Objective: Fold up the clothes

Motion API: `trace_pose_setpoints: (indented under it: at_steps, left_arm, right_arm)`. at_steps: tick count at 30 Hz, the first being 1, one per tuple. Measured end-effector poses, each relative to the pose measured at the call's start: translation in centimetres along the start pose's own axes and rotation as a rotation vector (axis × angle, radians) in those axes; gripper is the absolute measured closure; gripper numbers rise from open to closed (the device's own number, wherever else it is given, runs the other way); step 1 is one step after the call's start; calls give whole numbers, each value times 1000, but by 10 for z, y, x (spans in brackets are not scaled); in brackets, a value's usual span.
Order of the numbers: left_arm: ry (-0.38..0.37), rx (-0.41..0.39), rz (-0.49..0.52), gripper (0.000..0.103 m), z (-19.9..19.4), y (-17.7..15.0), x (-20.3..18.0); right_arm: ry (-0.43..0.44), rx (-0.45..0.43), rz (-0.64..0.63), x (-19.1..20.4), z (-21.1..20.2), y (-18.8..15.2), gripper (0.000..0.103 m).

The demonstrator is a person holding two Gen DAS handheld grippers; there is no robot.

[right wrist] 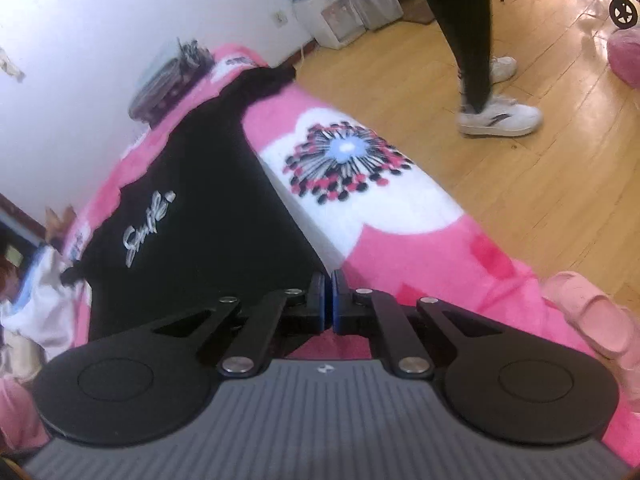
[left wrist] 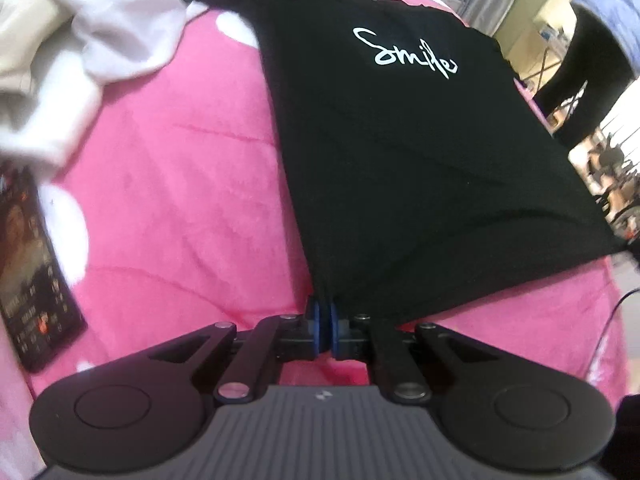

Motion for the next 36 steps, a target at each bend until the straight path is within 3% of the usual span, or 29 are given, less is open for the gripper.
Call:
trace_pose_setpoints:
  at_steps: [5, 8, 13, 15, 18, 22, 27, 30, 33, 36]
  left_arm:
    - [-21, -8, 28, 98, -22, 4, 6]
    - [-11, 38, 22, 98, -12, 5, 14]
    - [19, 131, 53, 97, 28, -12, 19]
    - [36, 119, 80, 97, 31, -16, 16]
    - [76, 102, 153, 95, 26, -16, 8]
    - [106, 118, 190, 86, 27, -12, 5]
    - [122, 115, 181, 83, 24, -11, 8]
    - [158, 98, 196, 70, 17, -10, 9]
    - [243, 10, 242, 66, -1, -6, 11]
    - [223, -75, 308, 66, -15, 0, 4]
  right_arm:
    - [12, -8, 23, 2, -23, 2, 102]
    - [15, 0, 41, 0, -31, 2, 102]
    - [-114, 79, 27, -26, 7, -11, 101]
    - [-113, 76, 14, -30, 12, -17, 101]
    - [-170, 53, -46, -19, -4, -18, 93]
    - [-249, -11, -203, 16, -31, -21, 89]
    - [-80, 108, -451, 93, 9, -56, 90]
    - [-26, 155, -552, 126, 38, -77, 90]
    - [17, 169, -697, 144, 40, -99, 90]
    - [59, 182, -862, 161, 37, -123, 89]
Point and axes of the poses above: each gripper's, at about its wrist camera, not at the fingertips, and z roughly the way its jaws point, x to its left, y to its top, the point moved 6 cm from there along z, roughly the way its jaws point, and after that the axes turned 15 degrees about x, right-handed, at the moved point
